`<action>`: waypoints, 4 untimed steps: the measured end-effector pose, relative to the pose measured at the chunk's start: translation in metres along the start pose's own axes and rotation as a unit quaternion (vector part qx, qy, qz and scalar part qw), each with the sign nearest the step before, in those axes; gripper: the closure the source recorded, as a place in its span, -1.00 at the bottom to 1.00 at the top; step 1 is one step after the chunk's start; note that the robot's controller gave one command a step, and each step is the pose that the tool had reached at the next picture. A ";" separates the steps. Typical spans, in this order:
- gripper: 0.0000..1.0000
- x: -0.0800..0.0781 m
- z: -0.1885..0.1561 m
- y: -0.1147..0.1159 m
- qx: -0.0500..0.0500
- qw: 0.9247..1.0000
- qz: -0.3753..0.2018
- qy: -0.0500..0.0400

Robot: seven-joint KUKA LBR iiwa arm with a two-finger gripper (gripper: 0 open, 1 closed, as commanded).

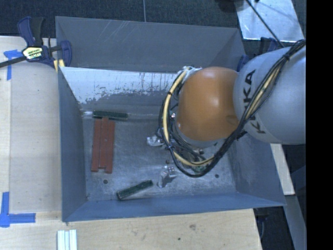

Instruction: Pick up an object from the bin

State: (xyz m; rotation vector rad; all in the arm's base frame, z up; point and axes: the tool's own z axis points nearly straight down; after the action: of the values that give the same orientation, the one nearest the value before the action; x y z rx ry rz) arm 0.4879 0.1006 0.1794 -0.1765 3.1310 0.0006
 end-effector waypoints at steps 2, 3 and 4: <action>-1.00 -0.001 0.053 0.043 0.000 0.998 -0.071 0.002; -1.00 -0.008 0.107 0.054 0.000 0.994 -0.108 -0.001; 1.00 -0.014 0.102 0.051 -0.004 0.995 -0.099 -0.013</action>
Offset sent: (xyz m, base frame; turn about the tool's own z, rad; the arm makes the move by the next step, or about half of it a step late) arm -0.0040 0.0406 -0.0553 -0.1408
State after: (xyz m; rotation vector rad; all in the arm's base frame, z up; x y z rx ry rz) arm 0.4962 0.1529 0.0776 -0.4828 3.0734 0.0136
